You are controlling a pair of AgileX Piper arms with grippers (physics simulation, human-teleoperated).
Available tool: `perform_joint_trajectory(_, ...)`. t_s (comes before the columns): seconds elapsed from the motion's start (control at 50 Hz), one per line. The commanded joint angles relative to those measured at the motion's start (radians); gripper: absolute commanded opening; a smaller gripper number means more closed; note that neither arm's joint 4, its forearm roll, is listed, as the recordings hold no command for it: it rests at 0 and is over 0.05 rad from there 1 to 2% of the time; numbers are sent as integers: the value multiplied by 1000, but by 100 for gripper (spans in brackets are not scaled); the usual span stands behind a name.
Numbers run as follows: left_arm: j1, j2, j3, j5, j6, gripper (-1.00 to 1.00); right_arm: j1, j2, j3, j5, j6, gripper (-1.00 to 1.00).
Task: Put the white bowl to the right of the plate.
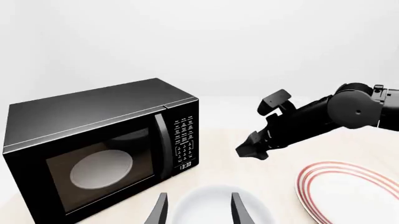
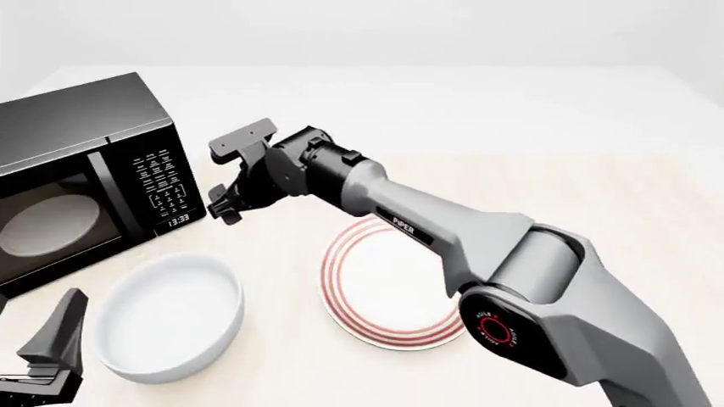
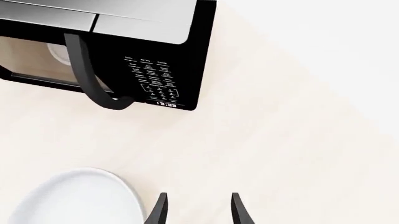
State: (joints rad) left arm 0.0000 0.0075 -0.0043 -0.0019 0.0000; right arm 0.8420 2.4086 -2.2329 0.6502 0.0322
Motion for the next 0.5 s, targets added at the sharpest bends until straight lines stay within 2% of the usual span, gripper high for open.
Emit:
perform_joint_trajectory(0.02, 0, 0, 0, 0, 0, 100, 23, 49, -21, 23, -4, 100)
perform_joint_trajectory(0.04, 0, 0, 0, 0, 0, 100, 17, 72, -55, 51, -7, 100)
perform_joint_trajectory(0.06, 0, 0, 0, 0, 0, 100, 31, 52, -30, 30, 18, 100)
perform_joint_trajectory(0.12, 0, 0, 0, 0, 0, 100, 37, 56, -18, 24, 13, 100)
perform_joint_trajectory(0.5, 0, 0, 0, 0, 0, 100, 119, 40, 71, -27, 65, 100)
